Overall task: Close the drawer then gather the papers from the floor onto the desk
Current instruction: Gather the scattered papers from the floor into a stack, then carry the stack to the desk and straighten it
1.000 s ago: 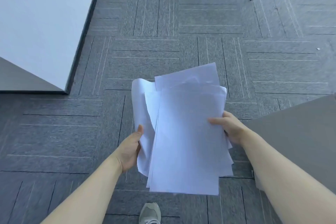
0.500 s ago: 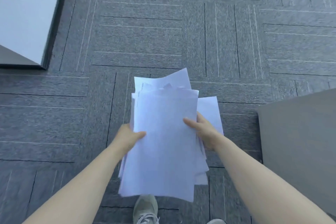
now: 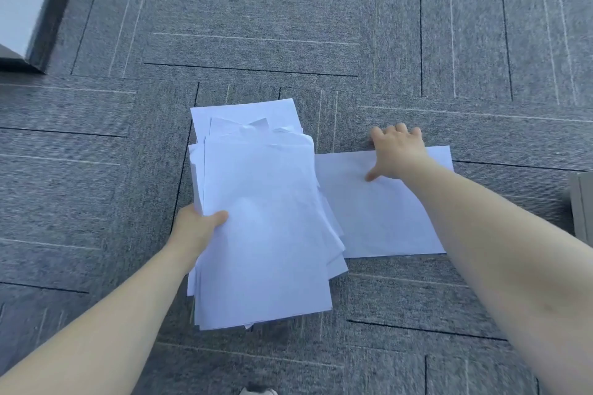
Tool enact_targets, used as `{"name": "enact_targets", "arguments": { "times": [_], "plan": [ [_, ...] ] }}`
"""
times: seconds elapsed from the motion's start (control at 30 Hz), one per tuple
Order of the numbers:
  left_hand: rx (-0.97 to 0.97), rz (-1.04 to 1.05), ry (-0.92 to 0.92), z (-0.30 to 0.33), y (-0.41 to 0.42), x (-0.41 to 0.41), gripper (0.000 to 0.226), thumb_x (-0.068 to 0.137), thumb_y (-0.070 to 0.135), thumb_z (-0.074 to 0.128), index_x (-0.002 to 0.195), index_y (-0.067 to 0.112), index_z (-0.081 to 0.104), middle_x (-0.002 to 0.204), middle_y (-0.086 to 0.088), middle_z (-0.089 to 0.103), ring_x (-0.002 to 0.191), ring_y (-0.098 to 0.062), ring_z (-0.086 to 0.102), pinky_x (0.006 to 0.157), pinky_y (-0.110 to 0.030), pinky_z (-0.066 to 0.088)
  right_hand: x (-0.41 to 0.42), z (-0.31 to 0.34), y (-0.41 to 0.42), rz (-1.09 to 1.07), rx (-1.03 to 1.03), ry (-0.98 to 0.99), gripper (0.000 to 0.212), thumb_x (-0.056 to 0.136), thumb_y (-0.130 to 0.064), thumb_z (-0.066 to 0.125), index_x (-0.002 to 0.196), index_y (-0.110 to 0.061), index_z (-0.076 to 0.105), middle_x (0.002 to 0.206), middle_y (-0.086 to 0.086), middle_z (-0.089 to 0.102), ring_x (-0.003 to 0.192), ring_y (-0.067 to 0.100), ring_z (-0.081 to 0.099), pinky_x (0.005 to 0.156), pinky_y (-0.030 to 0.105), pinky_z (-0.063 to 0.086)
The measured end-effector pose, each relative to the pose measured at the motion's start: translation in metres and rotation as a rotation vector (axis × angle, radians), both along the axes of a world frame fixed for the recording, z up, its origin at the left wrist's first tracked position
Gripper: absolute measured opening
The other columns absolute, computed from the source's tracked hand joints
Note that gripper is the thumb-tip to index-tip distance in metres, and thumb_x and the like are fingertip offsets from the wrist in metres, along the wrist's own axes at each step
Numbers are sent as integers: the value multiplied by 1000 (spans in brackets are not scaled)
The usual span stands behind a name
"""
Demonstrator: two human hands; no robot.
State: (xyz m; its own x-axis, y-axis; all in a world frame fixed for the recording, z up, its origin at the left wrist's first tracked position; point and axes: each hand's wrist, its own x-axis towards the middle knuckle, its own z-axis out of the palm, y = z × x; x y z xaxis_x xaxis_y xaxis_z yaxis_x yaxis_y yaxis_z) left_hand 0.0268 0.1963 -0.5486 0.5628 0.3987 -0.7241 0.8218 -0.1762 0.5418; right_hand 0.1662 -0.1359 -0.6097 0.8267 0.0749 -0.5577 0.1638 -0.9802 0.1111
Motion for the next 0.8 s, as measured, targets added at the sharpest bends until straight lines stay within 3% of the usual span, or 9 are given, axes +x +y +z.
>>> {"name": "enact_targets", "arguments": {
  "times": [0.1, 0.17, 0.23, 0.3, 0.4, 0.47, 0.57, 0.67, 0.8],
  "plan": [
    [-1, -2, 6, -4, -2, -1, 25, 85, 5, 64, 109, 11, 65, 104, -9, 67, 92, -27, 64, 85, -37, 50, 3, 4, 0, 29, -100, 75, 72, 66, -68, 69, 118, -19, 56, 120, 7, 62, 121, 29, 48, 101, 45, 32],
    [-2, 4, 0, 5, -5, -3, 25, 85, 3, 62, 110, 10, 64, 102, -8, 66, 91, -26, 63, 82, -34, 47, -14, 11, -4, 9, -74, 96, 35, 83, -45, 61, 106, -18, 62, 115, 8, 67, 108, 29, 58, 91, 40, 40],
    [17, 8, -10, 24, -9, -6, 20, 86, 2, 59, 103, 12, 63, 98, -7, 65, 89, -25, 62, 79, -32, 46, -46, 33, -11, -107, 42, 57, 7, 88, -16, 51, 94, -17, 53, 105, 11, 69, 85, 31, 60, 71, 34, 43],
    [38, 33, -20, 55, -12, -10, 15, 87, 2, 57, 97, 12, 61, 95, -8, 64, 86, -26, 60, 76, -31, 45, -80, 79, -21, -223, 110, -46, 12, 88, -8, 46, 95, -17, 49, 95, 13, 70, 77, 33, 58, 62, 33, 39],
    [48, 48, 2, 116, -18, -17, 10, 88, 5, 56, 96, 11, 60, 94, -11, 64, 84, -28, 59, 77, -35, 45, -118, 184, -40, -453, 310, -132, 13, 92, -20, 48, 97, -24, 59, 89, 11, 70, 81, 34, 61, 64, 38, 41],
    [34, -15, 17, 167, -26, -17, 11, 88, 6, 56, 93, 14, 61, 93, -13, 65, 81, -30, 60, 76, -39, 49, -132, 270, -49, -626, 620, -96, 12, 92, -24, 54, 86, -28, 64, 78, 2, 70, 74, 25, 60, 66, 36, 46],
    [-68, -114, 14, 255, -43, -2, 20, 86, 3, 54, 90, 19, 65, 92, -13, 67, 78, -27, 61, 74, -39, 50, -129, 400, -56, -830, 1016, 0, 16, 88, -8, 65, 80, -19, 72, 65, -4, 73, 60, 9, 63, 59, 26, 50],
    [-235, -155, 6, 354, -64, 26, 23, 87, -1, 58, 109, 3, 64, 101, -18, 68, 84, -29, 63, 73, -34, 51, -117, 491, -66, -1012, 1137, 31, 9, 85, 1, 66, 90, -4, 72, 78, 11, 75, 62, 14, 68, 59, 25, 55],
    [-482, -262, -32, 479, -98, 65, 31, 80, 4, 69, 111, 0, 67, 112, -21, 70, 93, -37, 69, 77, -41, 59, -115, 573, -78, -1260, 1280, 35, 28, 85, 0, 65, 113, 5, 65, 97, 20, 73, 70, 24, 73, 68, 37, 59]
  ]
}}
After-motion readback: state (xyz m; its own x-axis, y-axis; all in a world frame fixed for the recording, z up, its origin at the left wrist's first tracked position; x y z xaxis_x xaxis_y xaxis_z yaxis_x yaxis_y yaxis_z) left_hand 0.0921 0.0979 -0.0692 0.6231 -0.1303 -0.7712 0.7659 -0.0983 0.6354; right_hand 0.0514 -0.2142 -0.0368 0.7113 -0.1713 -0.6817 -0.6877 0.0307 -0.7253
